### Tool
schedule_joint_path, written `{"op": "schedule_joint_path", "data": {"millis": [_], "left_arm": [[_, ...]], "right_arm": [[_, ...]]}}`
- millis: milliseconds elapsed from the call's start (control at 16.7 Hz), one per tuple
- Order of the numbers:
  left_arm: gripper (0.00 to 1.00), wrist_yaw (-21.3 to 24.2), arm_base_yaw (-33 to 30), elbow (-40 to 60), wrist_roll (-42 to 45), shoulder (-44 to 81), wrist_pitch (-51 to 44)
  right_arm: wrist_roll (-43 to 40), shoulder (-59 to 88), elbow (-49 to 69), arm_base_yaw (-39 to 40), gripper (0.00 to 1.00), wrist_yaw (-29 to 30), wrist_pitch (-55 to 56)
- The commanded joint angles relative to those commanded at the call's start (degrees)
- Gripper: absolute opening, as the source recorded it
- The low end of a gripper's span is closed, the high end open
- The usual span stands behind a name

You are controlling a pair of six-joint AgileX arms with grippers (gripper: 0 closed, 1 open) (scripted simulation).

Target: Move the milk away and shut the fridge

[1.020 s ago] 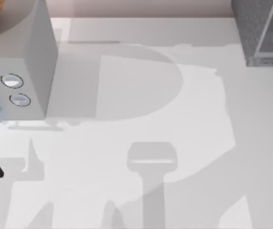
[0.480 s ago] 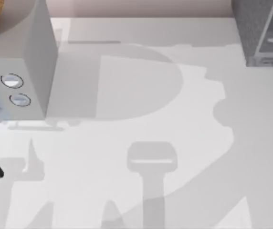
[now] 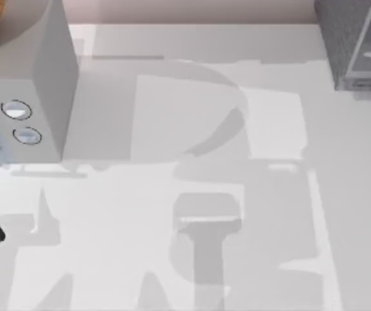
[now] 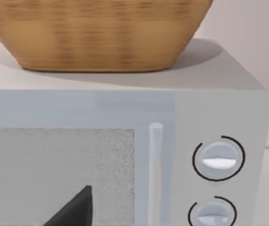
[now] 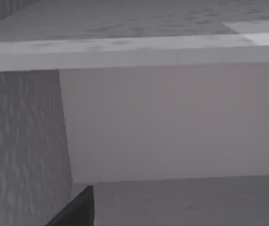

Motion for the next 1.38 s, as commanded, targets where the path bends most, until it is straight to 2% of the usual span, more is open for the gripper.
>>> {"op": "schedule_joint_path", "data": {"millis": [540,780,1020,1380], "left_arm": [[1.0,0.0,0.0,0.0,0.0,0.0,0.0],[1.0,0.0,0.0,0.0,0.0,0.0,0.0],[1.0,0.0,0.0,0.0,0.0,0.0,0.0],[1.0,0.0,0.0,0.0,0.0,0.0,0.0]], "right_arm": [[-1.0,-57.3,-29.9,4.7,1.0,4.4,-23.7],[-1.8,-76.8,-41.2,7.3,1.0,5.5,-31.6],[-2.2,-87.0,-48.4,9.2,1.0,6.0,-36.5],[-2.3,-88.2,-49.5,9.3,1.0,6.1,-37.2]]}}
